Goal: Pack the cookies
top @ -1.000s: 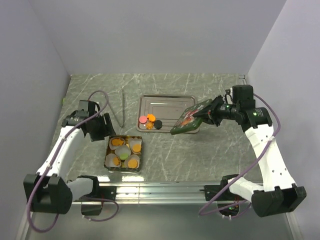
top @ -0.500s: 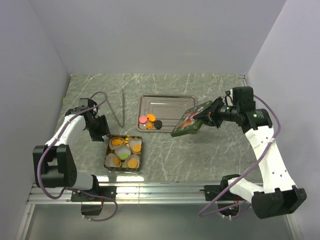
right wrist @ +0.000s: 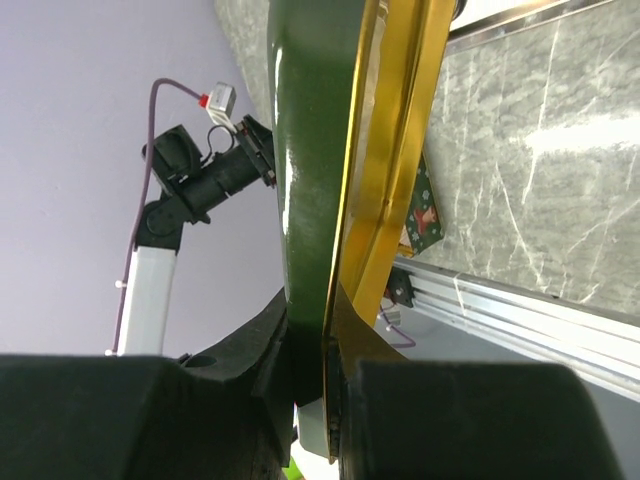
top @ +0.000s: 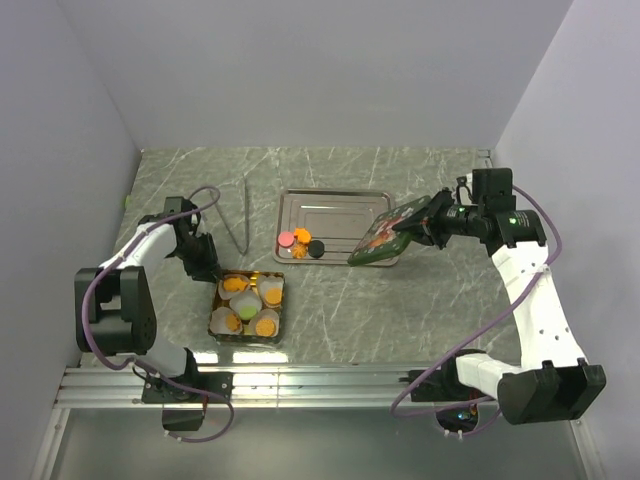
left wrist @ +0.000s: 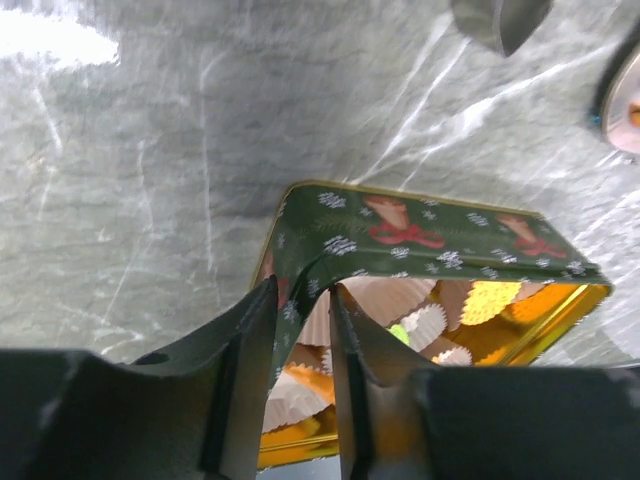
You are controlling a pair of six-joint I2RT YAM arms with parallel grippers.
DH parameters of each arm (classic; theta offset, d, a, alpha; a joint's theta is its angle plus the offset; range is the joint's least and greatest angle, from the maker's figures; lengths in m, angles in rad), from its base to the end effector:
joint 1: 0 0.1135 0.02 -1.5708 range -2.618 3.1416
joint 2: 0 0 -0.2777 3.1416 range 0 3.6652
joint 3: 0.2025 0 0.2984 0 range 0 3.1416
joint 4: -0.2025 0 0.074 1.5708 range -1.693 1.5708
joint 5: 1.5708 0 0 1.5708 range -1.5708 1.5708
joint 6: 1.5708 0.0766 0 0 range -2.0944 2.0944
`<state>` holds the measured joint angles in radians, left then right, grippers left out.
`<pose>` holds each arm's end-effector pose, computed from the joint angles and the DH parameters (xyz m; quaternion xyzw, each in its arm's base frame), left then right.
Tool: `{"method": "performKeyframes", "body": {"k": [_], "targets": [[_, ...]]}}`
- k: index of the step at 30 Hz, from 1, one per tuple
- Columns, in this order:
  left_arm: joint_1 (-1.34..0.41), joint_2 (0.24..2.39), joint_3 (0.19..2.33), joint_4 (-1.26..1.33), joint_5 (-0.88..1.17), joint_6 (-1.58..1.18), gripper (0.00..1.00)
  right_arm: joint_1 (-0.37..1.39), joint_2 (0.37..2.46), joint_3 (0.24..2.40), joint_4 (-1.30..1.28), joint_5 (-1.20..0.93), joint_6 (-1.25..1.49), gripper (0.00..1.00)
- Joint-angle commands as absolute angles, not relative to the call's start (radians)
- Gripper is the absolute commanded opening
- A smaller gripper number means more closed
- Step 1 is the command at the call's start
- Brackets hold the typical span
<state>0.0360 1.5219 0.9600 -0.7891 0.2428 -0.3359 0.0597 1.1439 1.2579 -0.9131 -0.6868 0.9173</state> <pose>0.3186 -0.0070 0.1411 -0.1694 0.9721 -0.1353 0.0897 0.2781 0.0653 0.3637 0.2475 0.8461 0.4418 0.1665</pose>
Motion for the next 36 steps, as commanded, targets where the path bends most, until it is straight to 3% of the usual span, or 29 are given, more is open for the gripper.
{"method": "performKeyframes", "body": {"k": [1,11,20,33,36], "targets": [[0.035,1.534,0.977,-0.738,0.299,-0.347,0.32,0.025,1.135,1.264,-0.882,-0.726,0.874,0.0],[-0.078,1.583,0.985,-0.634,0.362,-0.491,0.2,-0.08,1.149,1.262,-0.931,-0.764,0.79,0.0],[-0.221,1.73,1.186,-0.617,0.345,-0.603,0.18,-0.126,1.17,1.276,-0.957,-0.781,0.747,0.0],[-0.233,1.867,1.373,-0.6,0.368,-0.689,0.18,-0.089,1.232,1.359,-0.873,-0.828,0.719,0.0],[-0.233,1.862,1.367,-0.592,0.385,-0.68,0.27,-0.057,1.258,1.391,-0.847,-0.834,0.724,0.0]]}}
